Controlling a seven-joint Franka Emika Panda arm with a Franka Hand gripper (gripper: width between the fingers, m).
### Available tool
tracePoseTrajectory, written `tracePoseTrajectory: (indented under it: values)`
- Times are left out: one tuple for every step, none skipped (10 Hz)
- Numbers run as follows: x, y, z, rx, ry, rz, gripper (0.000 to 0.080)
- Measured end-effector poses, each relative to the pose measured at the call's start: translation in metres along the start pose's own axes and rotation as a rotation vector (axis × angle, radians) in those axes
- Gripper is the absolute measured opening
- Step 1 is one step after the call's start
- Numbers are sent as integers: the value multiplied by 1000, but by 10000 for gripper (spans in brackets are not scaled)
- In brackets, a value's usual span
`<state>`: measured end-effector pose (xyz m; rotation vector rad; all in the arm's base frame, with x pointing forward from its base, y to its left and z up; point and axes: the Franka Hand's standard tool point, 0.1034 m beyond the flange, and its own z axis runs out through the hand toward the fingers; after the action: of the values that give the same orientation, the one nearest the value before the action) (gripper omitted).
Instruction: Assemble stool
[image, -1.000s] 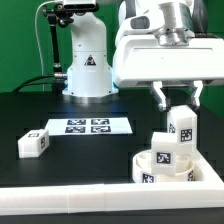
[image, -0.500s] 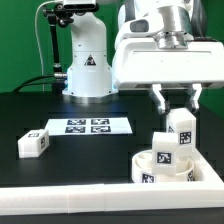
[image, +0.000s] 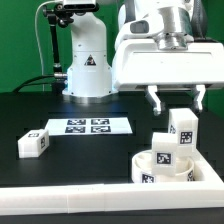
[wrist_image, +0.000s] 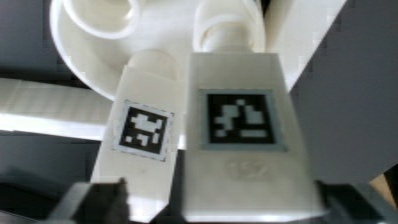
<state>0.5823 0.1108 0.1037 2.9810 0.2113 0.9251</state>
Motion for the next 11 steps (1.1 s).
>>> tracePoseTrajectory:
  values:
    - [0,0,0,0,-1,0,600]
    - [0,0,0,0,-1,-1,639]
    - [-1,1,0,-1,-5,-3,639]
    - [0,2,0,-1,-3,-5,648]
    - [3,1,-2,0,1,-5,649]
    - [5,2,-4,1,-5,-8,649]
    - [9,3,-6,3,-10,-8,649]
    - [14,3,-11,7,-21,-5,649]
    - [21,2,-18,14,-30,-1,649]
    - [26,2,-23,18,-35,1,649]
    - [29,4,-26,20,-42,2,649]
